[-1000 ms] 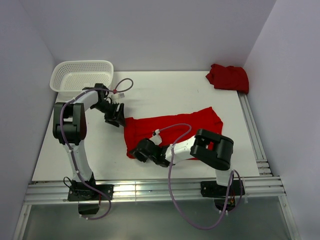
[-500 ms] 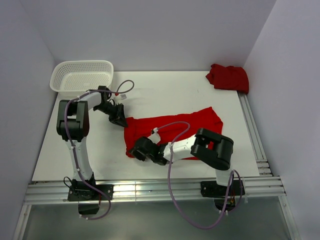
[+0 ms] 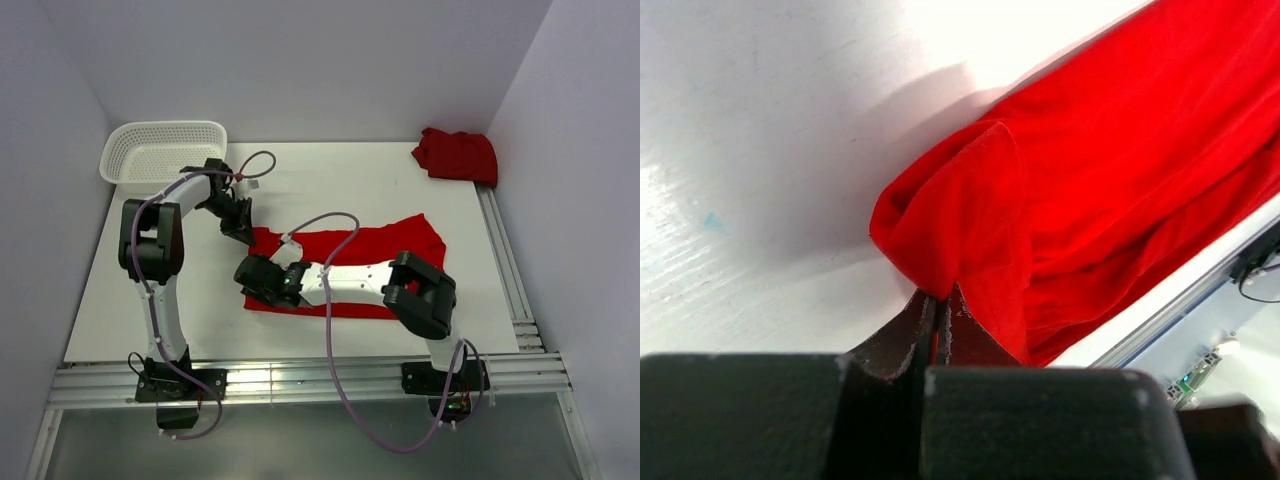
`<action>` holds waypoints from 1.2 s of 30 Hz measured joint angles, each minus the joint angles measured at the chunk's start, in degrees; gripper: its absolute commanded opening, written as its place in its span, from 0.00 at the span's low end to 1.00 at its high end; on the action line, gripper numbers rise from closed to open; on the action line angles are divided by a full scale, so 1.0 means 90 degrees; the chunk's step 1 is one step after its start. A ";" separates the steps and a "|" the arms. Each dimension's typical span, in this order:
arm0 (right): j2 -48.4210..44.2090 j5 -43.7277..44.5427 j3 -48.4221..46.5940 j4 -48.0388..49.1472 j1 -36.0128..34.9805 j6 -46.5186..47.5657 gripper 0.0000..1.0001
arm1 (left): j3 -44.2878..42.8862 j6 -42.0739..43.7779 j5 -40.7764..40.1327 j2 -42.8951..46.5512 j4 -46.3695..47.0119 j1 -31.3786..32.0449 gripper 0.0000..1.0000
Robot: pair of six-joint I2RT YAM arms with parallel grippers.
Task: Roll the t-shirts
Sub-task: Roll the tshirt
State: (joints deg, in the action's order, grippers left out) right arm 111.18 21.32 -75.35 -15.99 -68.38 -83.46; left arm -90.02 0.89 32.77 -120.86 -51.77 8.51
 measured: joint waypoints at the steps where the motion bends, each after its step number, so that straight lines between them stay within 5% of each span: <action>1: 0.0070 0.0100 -0.0279 -0.0362 -0.0029 0.0075 0.50 | -0.0002 -0.0007 -0.0056 0.0000 -0.0022 0.0019 0.00; 14: 0.2380 0.1243 -0.4318 -0.3354 0.0015 0.1127 0.53 | -0.0002 -0.0010 -0.0457 0.0000 -0.0129 0.0194 0.00; 36: 0.2807 0.2069 -0.5226 -0.4075 0.0257 0.2096 0.52 | -0.0002 -0.0010 -0.0644 0.0000 -0.0141 0.0291 0.00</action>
State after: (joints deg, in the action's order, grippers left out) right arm 136.44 39.94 -122.39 -52.66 -66.06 -64.60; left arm -90.04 0.80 26.98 -120.86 -53.04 11.14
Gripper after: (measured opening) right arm 0.524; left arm 0.017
